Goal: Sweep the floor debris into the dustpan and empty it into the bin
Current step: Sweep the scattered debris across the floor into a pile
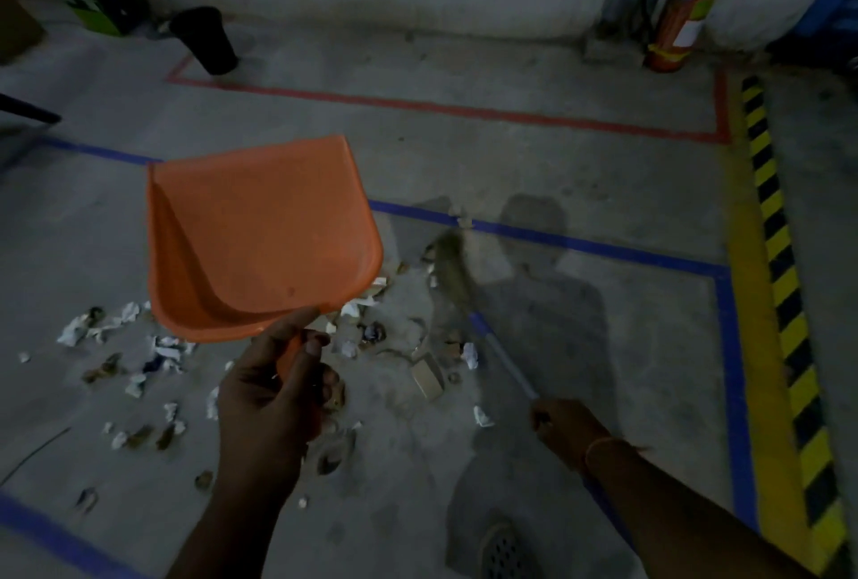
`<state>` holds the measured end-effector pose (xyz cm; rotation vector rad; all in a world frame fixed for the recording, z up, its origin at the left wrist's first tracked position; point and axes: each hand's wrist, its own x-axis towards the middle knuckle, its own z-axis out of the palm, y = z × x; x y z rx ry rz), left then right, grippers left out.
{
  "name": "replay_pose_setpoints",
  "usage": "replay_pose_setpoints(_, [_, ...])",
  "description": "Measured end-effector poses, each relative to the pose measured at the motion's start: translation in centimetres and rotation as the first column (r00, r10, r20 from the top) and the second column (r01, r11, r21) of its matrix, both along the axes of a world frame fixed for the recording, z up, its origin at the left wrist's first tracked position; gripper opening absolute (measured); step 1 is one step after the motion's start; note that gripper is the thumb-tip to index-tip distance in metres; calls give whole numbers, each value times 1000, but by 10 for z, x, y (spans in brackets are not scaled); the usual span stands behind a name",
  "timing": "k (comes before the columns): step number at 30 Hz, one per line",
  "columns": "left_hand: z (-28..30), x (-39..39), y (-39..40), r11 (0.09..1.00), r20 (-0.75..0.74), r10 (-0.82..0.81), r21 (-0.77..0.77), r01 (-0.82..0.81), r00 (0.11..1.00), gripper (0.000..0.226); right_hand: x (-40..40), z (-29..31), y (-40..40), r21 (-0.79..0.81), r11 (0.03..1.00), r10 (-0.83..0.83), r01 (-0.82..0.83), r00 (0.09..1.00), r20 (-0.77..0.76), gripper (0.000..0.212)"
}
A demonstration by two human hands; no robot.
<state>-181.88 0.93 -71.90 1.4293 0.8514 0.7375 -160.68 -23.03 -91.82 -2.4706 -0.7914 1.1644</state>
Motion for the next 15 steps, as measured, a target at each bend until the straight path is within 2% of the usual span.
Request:
replay_pose_setpoints(1, [1, -7, 5, 1000, 0, 11, 0, -11, 1000, 27, -11, 1, 13, 17, 1000, 25, -25, 1000, -7, 10])
replay_pose_setpoints(3, [8, -23, 15, 999, -1, 37, -5, -37, 999, 26, -31, 4, 38, 70, 995, 73, -70, 997, -29, 38])
replay_pose_setpoints(4, [14, -32, 21, 999, -6, 47, -7, -48, 999, 26, -42, 7, 47, 101, 993, 65, -60, 997, -42, 41])
replay_pose_setpoints(8, [40, -72, 46, 998, 3, 69, -9, -69, 998, 26, -86, 28, 50, 122, 992, 30, -26, 999, -33, 18])
replay_pose_setpoints(10, [54, -91, 57, 998, 14, 64, -4, -64, 998, 27, -105, 37, 35, 177, 984, -26, 29, 999, -19, 22])
replay_pose_setpoints(12, [68, -112, 63, 998, 26, 60, -9, -60, 998, 27, -124, 50, 15, 134, 990, -33, 33, 999, -5, 29])
replay_pose_setpoints(15, [85, -140, 68, 998, 24, 56, 7, -57, 998, 27, -149, 70, -23, 106, 982, -160, 158, 987, 9, 20])
